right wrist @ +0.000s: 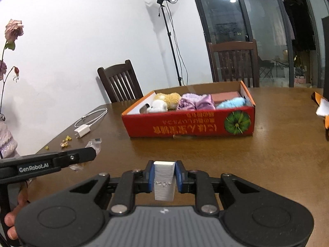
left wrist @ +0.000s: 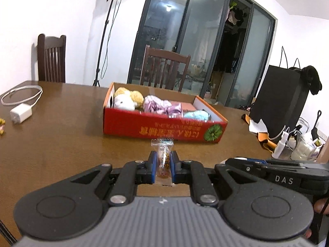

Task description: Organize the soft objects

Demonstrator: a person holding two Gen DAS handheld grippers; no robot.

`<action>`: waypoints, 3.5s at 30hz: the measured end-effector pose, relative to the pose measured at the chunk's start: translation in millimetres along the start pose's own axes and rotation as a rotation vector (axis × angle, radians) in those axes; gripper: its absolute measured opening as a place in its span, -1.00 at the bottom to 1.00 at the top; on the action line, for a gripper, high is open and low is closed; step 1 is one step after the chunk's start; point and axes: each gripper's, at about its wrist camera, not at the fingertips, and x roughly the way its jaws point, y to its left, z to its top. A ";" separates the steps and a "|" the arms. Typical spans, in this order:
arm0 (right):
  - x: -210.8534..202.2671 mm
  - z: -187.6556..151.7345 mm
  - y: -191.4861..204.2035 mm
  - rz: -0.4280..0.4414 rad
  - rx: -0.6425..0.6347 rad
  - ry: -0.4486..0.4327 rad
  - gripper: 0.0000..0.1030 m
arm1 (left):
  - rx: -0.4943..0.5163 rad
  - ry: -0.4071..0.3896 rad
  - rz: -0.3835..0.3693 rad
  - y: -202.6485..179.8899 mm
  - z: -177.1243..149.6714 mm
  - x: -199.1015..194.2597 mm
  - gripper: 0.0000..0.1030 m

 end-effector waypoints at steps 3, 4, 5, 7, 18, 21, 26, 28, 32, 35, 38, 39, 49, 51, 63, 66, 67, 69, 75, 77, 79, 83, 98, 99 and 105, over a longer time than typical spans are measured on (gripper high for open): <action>12.1 20.1 1.0 0.005 -0.024 -0.015 -0.60 | -0.006 -0.013 -0.021 6.5 16.6 13.4 -0.73; 17.4 28.2 1.4 0.010 -0.029 -0.021 -0.60 | -0.008 -0.021 -0.026 9.7 24.6 19.5 -0.73; 23.7 37.5 1.6 0.019 -0.034 -0.028 -0.60 | -0.010 -0.029 -0.029 12.9 33.7 26.3 -0.73; 39.6 57.5 2.7 0.036 -0.049 -0.038 -0.60 | -0.009 -0.038 -0.037 19.7 54.3 44.0 -0.73; 170.8 155.8 -10.2 0.082 0.002 -0.041 -0.60 | -0.063 0.082 -0.045 61.4 109.4 163.8 -0.73; 208.9 163.8 -15.8 0.083 0.030 0.000 -0.60 | -0.065 0.119 -0.042 70.3 101.9 180.2 -0.73; 251.9 163.8 -15.7 0.074 0.026 0.041 -0.39 | -0.046 0.143 -0.036 78.3 96.4 188.3 -0.33; 260.3 163.5 -16.4 0.065 0.043 0.032 -0.10 | -0.048 0.131 -0.027 81.9 99.4 186.6 -0.24; 264.5 163.7 -19.8 0.070 0.066 0.020 -0.09 | -0.052 0.103 -0.016 87.4 106.2 180.3 -0.19; 258.1 165.2 -21.9 0.059 0.058 0.008 -0.09 | -0.054 0.086 0.001 88.6 110.1 175.5 -0.15; 243.5 167.6 -25.1 0.043 0.053 0.003 -0.09 | -0.050 0.079 0.019 84.1 111.6 171.6 -0.13; 237.5 168.2 -26.2 0.035 0.044 0.003 -0.09 | -0.050 0.077 0.018 81.8 112.0 170.1 -0.13; 128.5 159.7 -60.7 -0.135 -0.047 -0.029 0.12 | 0.038 0.012 0.056 42.4 116.8 117.2 0.35; 103.3 153.6 -67.5 -0.178 -0.063 -0.040 0.21 | 0.052 -0.008 0.079 34.1 114.7 103.2 0.50; 1.8 101.7 -58.5 -0.276 -0.134 -0.289 0.93 | 0.150 -0.289 0.199 -18.4 81.5 24.8 0.98; -9.2 86.5 -53.9 -0.293 -0.144 -0.306 0.93 | 0.161 -0.300 0.204 -25.0 70.8 11.4 0.98; -12.5 82.1 -52.5 -0.291 -0.137 -0.303 0.93 | 0.158 -0.301 0.201 -25.9 68.1 7.0 0.98; -20.8 75.5 -48.5 -0.283 -0.124 -0.305 0.93 | 0.154 -0.308 0.200 -27.5 62.6 -1.8 0.98; -50.5 49.1 -31.7 -0.271 -0.114 -0.333 0.93 | 0.143 -0.338 0.194 -29.6 40.5 -34.7 0.98; -62.1 36.0 -21.7 -0.260 -0.120 -0.343 0.93 | 0.136 -0.345 0.179 -31.0 29.9 -49.1 1.00; -75.3 21.6 -14.8 -0.252 -0.118 -0.357 0.94 | 0.136 -0.350 0.152 -32.4 18.2 -61.8 1.00; -97.2 -13.2 0.6 -0.231 -0.125 -0.353 0.94 | 0.143 -0.353 0.159 -39.3 -9.2 -88.4 1.00; -195.5 -149.9 62.2 -0.173 -0.175 -0.351 1.00 | 0.159 -0.342 0.255 -46.3 -141.9 -202.0 1.00; -198.8 -156.2 64.6 -0.162 -0.170 -0.344 1.00 | 0.166 -0.332 0.258 -45.1 -146.6 -204.8 1.00; -204.8 -168.5 71.5 -0.151 -0.184 -0.312 1.00 | 0.159 -0.322 0.273 -40.2 -145.6 -208.9 1.00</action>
